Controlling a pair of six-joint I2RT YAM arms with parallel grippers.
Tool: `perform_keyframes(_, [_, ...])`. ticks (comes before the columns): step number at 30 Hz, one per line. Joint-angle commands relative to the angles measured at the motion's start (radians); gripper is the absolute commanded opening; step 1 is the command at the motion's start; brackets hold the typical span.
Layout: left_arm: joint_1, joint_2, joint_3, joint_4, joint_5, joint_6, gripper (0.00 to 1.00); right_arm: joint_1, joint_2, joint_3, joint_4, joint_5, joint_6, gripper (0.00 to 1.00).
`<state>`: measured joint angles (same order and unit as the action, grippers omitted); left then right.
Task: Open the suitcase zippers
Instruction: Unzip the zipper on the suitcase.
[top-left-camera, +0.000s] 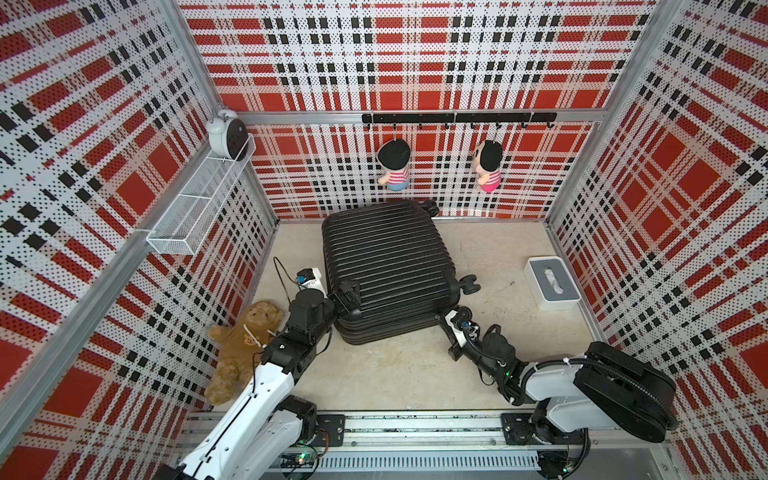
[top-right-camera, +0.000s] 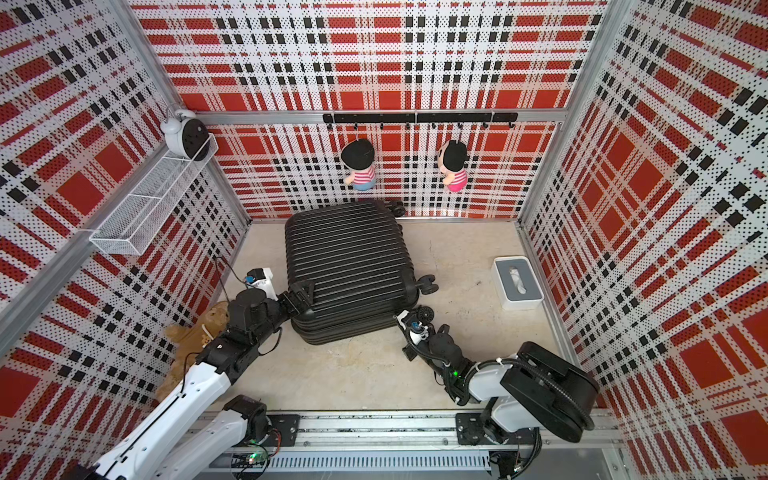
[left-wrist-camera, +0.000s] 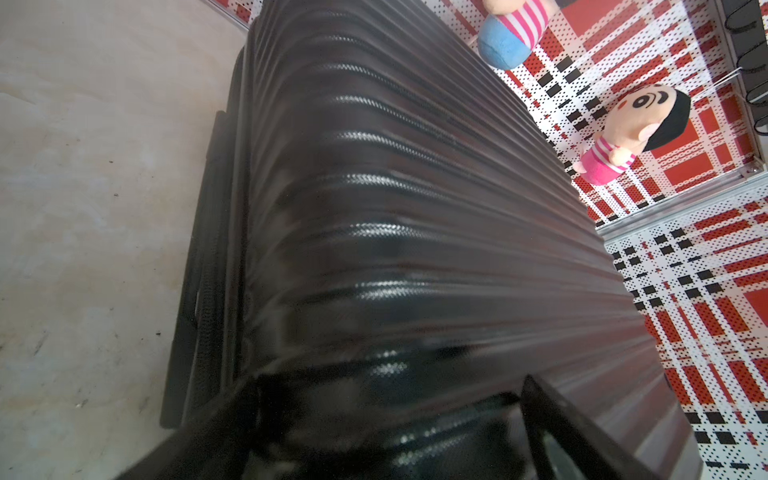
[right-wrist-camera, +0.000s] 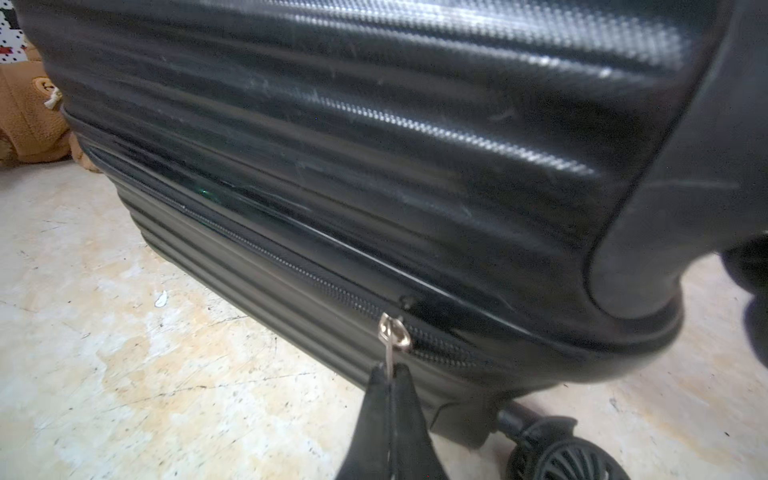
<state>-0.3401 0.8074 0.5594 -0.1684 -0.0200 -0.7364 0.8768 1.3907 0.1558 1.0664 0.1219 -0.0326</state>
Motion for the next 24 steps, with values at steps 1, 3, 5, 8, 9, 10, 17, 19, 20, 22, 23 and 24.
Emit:
perform_keyframes(1, [-0.048, 0.024, -0.023, -0.036, 0.199, -0.029, 0.98, 0.044, 0.028, 0.045, 0.046, -0.094, -0.009, 0.00])
perform_keyframes(3, [-0.049, 0.024, -0.025, -0.031, 0.204, -0.032, 0.98, 0.058, 0.052, 0.059, 0.049, -0.088, -0.008, 0.00])
perform_keyframes(5, [-0.056, 0.025, -0.026, -0.027, 0.207, -0.035, 0.98, 0.074, 0.074, 0.075, 0.051, -0.083, -0.010, 0.00])
perform_keyframes(8, [-0.072, 0.027, -0.028, -0.022, 0.207, -0.038, 0.98, 0.095, 0.108, 0.097, 0.059, -0.077, -0.012, 0.00])
perform_keyframes(9, [-0.079, 0.029, -0.030, -0.019, 0.208, -0.040, 0.98, 0.101, 0.117, 0.105, 0.060, -0.076, -0.013, 0.00])
perform_keyframes(10, [-0.085, 0.030, -0.031, -0.016, 0.206, -0.043, 0.98, 0.108, 0.125, 0.112, 0.060, -0.075, -0.012, 0.00])
perform_keyframes(17, [-0.189, 0.053, -0.053, 0.049, 0.171, -0.094, 0.98, 0.122, 0.136, 0.129, 0.050, -0.055, -0.010, 0.00])
perform_keyframes(19, [-0.231, 0.073, -0.054, 0.066, 0.147, -0.107, 0.98, 0.122, 0.129, 0.131, 0.037, -0.038, -0.010, 0.00])
perform_keyframes(20, [-0.249, 0.082, -0.055, 0.075, 0.139, -0.112, 0.98, 0.123, 0.127, 0.129, 0.032, -0.033, -0.010, 0.00])
perform_keyframes(22, [-0.290, 0.107, -0.056, 0.108, 0.128, -0.127, 0.98, 0.122, 0.119, 0.125, 0.028, -0.026, -0.008, 0.00])
perform_keyframes(23, [-0.307, 0.119, -0.055, 0.123, 0.126, -0.133, 0.98, 0.122, 0.116, 0.123, 0.026, -0.024, -0.007, 0.00])
perform_keyframes(24, [-0.327, 0.133, -0.053, 0.140, 0.122, -0.139, 0.98, 0.123, 0.113, 0.122, 0.024, -0.020, -0.006, 0.00])
